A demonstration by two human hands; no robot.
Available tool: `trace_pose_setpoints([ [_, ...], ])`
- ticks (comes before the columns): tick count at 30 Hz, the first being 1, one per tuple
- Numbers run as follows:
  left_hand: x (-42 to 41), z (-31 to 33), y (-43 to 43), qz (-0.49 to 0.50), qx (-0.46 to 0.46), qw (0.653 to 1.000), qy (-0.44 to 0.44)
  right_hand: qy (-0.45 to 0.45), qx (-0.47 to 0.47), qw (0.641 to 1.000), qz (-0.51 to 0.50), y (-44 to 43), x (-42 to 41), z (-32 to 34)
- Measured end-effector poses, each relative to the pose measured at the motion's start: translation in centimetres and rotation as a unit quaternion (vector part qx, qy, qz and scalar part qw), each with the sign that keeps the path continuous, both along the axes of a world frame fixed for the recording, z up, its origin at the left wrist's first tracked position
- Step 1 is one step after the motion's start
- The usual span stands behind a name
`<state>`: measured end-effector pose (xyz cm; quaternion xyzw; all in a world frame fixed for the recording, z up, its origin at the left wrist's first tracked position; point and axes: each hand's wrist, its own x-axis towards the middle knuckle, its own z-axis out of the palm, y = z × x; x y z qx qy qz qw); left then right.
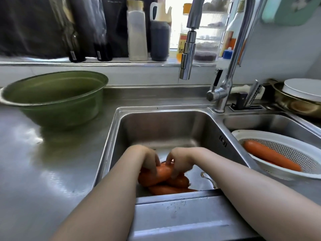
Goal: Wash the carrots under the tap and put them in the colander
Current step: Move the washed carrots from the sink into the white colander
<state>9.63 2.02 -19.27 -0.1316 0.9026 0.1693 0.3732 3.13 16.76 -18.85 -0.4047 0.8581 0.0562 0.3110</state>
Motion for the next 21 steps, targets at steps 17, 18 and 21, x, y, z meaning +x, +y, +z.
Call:
trace_pose_setpoints([
  [17, 0.3, 4.9, 3.1, 0.081, 0.172, 0.925, 0.329, 0.058, -0.229, 0.967, -0.093, 7.7, -2.9, 6.9],
  [18, -0.1, 5.5, 4.0, 0.076, 0.173, 0.919, 0.347, 0.068, -0.246, 0.961, -0.102, 8.9, -3.3, 7.3],
  [21, -1.5, 7.9, 7.4, 0.044, 0.177, 0.898, 0.4, 0.086, -0.297, 0.938, -0.153, 12.9, -4.8, 8.7],
])
